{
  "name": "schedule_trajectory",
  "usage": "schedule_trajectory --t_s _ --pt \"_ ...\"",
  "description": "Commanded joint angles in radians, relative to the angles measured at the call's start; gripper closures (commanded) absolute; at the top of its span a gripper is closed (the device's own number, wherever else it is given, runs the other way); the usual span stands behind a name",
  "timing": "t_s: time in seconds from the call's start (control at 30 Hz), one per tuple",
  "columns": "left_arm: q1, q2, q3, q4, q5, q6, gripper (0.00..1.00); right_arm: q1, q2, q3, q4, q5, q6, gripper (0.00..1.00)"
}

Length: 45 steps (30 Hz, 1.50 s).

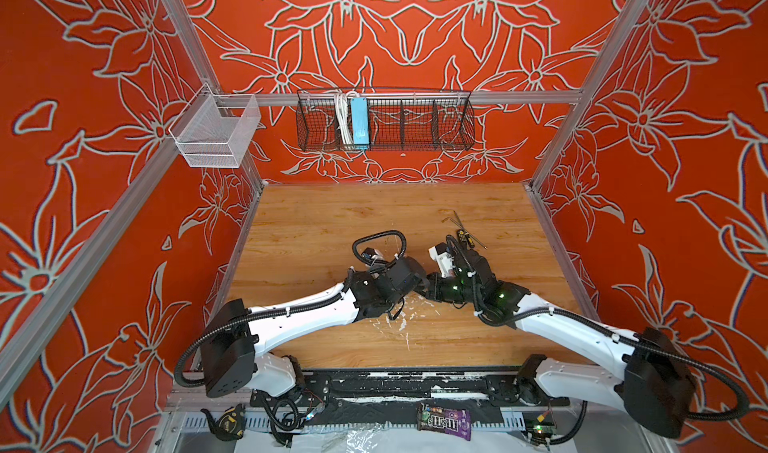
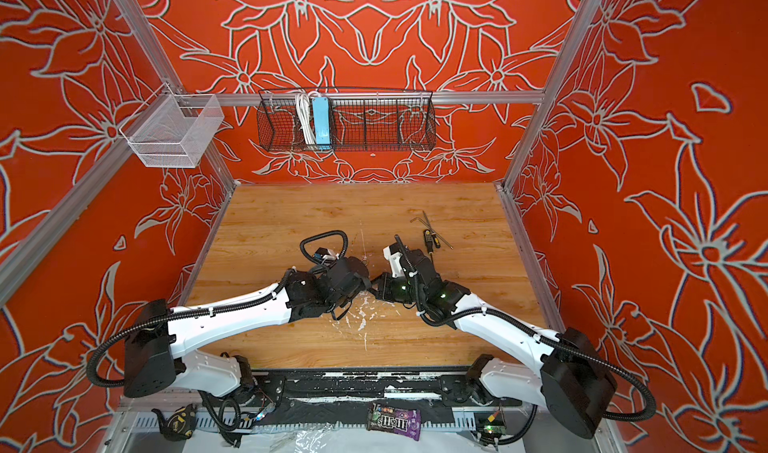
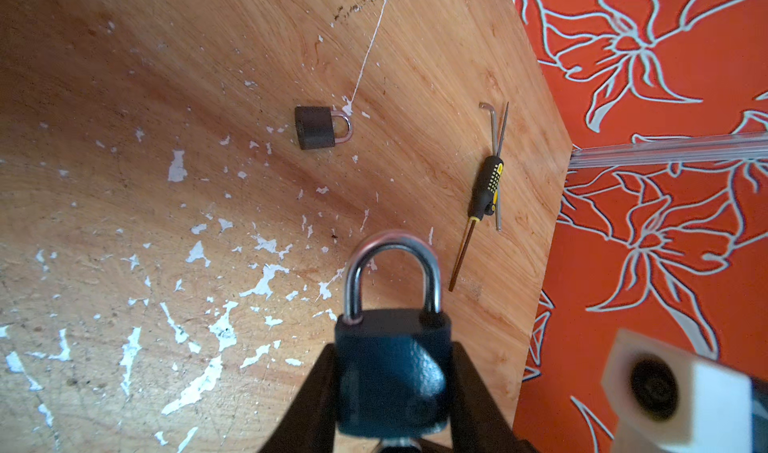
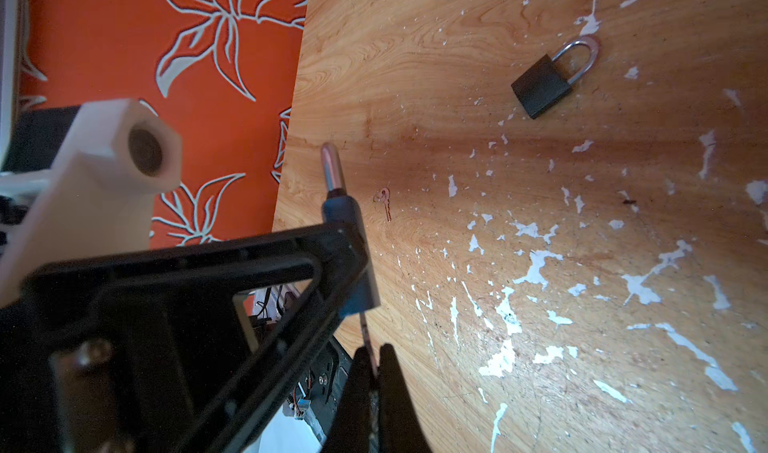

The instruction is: Unlock with the key

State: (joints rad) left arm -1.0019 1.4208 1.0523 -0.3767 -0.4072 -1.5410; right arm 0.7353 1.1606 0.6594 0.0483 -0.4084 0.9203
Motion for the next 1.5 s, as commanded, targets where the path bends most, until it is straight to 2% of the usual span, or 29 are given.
schedule_trajectory --t_s 0.0,0.2,0.4,0.6,0.77,0.9,1.03,1.2,1.47 --pt "-0.052 -0.013 0.004 0.149 0.185 -0.004 1.0 0.006 -0.021 0.017 0.179 0.066 -0.012 1.0" --pt "-0.052 -0.027 -0.005 0.135 0.138 -0.002 1.0 0.006 -0.073 -0.012 0.151 0.067 -0.048 1.0" --pt "-0.043 -0.049 -0.023 0.124 0.072 -0.006 1.0 0.006 -0.131 -0.026 0.103 0.061 -0.135 0.99" --pt "-0.023 -0.066 -0.024 0.118 0.053 0.011 1.0 0.004 -0.176 -0.02 0.009 0.051 -0.226 0.78" --pt "-0.005 -0.074 -0.024 0.11 0.047 0.019 1.0 0.004 -0.237 -0.046 -0.025 0.043 -0.22 0.7" --pt "0.0 -0.075 -0.026 0.11 0.047 0.021 1.0 0.002 -0.286 -0.078 -0.049 0.078 -0.163 0.7" --pt "0.0 -0.073 -0.029 0.116 0.05 0.015 1.0 0.003 -0.289 -0.116 0.028 0.052 -0.095 0.73" --pt "0.002 -0.075 -0.027 0.116 0.053 0.019 1.0 0.001 -0.268 -0.106 -0.029 0.102 -0.096 0.77" --pt "0.002 -0.077 -0.024 0.115 0.045 0.021 1.0 0.002 -0.257 -0.13 0.026 0.062 -0.077 0.86"
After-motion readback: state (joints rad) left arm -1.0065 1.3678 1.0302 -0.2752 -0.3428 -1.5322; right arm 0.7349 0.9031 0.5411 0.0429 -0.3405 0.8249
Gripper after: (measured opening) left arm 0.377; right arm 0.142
